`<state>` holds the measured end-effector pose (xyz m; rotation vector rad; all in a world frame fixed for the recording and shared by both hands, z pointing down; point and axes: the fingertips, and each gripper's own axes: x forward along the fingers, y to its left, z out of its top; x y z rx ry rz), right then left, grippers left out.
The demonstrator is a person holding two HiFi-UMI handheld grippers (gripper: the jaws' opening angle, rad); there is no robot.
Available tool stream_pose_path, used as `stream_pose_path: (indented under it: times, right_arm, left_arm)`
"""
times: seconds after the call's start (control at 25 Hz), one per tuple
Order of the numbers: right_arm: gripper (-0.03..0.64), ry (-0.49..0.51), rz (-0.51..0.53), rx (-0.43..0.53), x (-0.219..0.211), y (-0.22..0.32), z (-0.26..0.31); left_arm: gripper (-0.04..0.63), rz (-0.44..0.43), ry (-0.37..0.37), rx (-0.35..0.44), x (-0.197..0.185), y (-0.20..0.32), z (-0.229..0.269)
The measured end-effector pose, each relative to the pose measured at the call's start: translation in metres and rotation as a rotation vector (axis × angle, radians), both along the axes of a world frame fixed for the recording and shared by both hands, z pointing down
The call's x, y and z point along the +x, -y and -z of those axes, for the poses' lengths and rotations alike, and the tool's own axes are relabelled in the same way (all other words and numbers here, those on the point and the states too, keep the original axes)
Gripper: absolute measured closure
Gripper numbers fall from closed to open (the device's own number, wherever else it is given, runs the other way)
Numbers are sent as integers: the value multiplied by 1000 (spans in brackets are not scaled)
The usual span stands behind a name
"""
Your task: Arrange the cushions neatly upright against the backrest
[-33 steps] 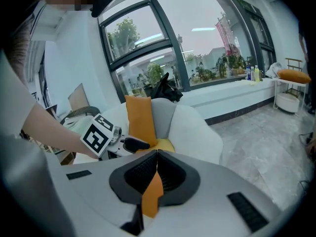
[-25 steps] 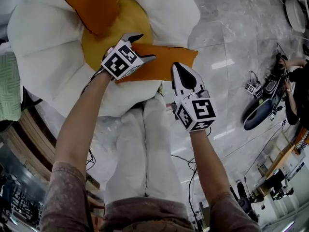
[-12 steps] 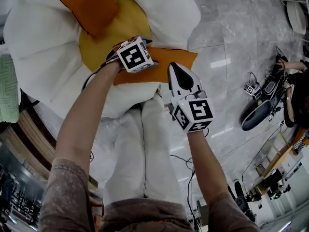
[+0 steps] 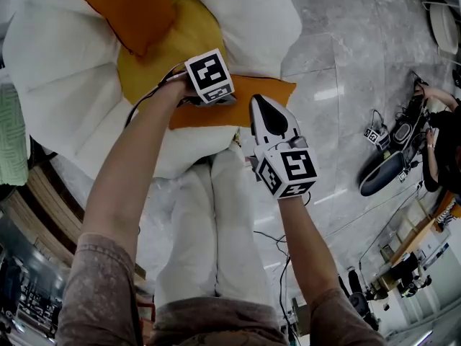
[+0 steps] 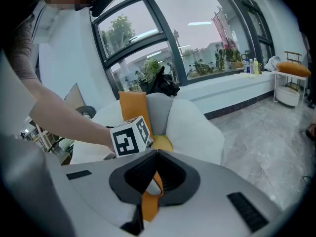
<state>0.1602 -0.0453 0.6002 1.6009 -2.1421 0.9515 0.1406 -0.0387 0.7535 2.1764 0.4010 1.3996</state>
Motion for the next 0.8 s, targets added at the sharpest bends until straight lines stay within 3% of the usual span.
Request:
stream_pose_path:
  times: [0.12,0.36,0.56,0.8]
  right_arm:
    - [597,-1,-1,-5,1,2,0]
    - [598,-9,-2,-2,0,8,0]
    - [598,-14,2,8,-1,13,3]
    - [597,-18,13,5,-2,14,11]
  left_arm:
    - [243,-23,24,-28,0,-4,0]
    - [366,-109,69,-63,-6,-20,2]
    - [471,-137,43,-54,-11,-27,7]
    - [495,-90,-8,-27,-19,-18,27]
